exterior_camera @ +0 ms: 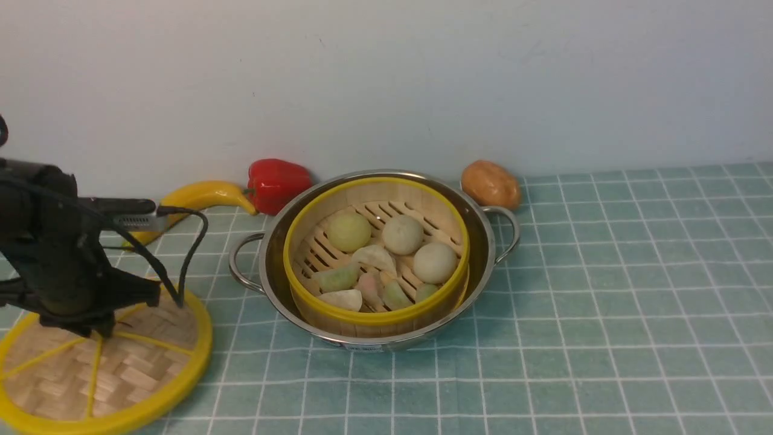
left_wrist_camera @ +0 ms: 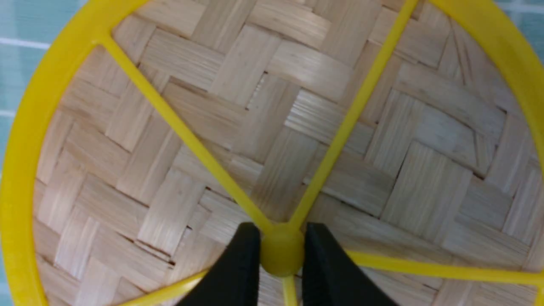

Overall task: Place the steamer in the pot on the blue tablecloth, and put the lid on the steamer.
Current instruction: 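Grasp the bamboo steamer lid lying on the table by its centre knob, then place the yellow bamboo steamer lid onto the steamer in the pot with the left gripper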

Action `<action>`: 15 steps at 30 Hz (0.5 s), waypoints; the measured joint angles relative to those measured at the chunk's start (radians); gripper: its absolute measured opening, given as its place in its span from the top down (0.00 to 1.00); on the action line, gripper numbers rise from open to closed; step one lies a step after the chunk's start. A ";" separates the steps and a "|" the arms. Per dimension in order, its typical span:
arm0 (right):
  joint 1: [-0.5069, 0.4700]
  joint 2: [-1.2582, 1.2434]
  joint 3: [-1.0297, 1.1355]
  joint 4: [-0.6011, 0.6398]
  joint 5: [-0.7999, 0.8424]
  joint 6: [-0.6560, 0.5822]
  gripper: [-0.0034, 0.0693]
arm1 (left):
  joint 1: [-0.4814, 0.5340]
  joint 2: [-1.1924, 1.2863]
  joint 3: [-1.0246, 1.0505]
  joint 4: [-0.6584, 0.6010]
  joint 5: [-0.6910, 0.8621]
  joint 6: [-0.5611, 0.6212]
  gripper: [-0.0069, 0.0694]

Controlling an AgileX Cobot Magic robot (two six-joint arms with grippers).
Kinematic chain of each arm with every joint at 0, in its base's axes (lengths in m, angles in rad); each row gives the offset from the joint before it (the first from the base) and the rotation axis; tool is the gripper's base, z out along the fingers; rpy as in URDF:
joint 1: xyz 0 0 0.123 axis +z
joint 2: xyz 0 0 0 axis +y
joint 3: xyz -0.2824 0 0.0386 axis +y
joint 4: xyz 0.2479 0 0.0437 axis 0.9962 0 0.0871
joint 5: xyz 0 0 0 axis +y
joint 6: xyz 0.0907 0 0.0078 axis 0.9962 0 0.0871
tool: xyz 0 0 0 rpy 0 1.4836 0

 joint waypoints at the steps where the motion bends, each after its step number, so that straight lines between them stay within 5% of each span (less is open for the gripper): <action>1: 0.000 0.000 0.000 0.000 0.000 0.003 0.49 | 0.000 -0.012 -0.036 0.032 0.043 0.001 0.75; 7: 0.000 0.000 0.000 0.000 0.000 0.012 0.49 | -0.013 -0.086 -0.321 0.057 0.205 0.034 0.75; 15: 0.000 0.000 0.000 0.000 0.000 0.019 0.49 | -0.287 -0.066 -0.569 -0.201 0.193 0.229 0.75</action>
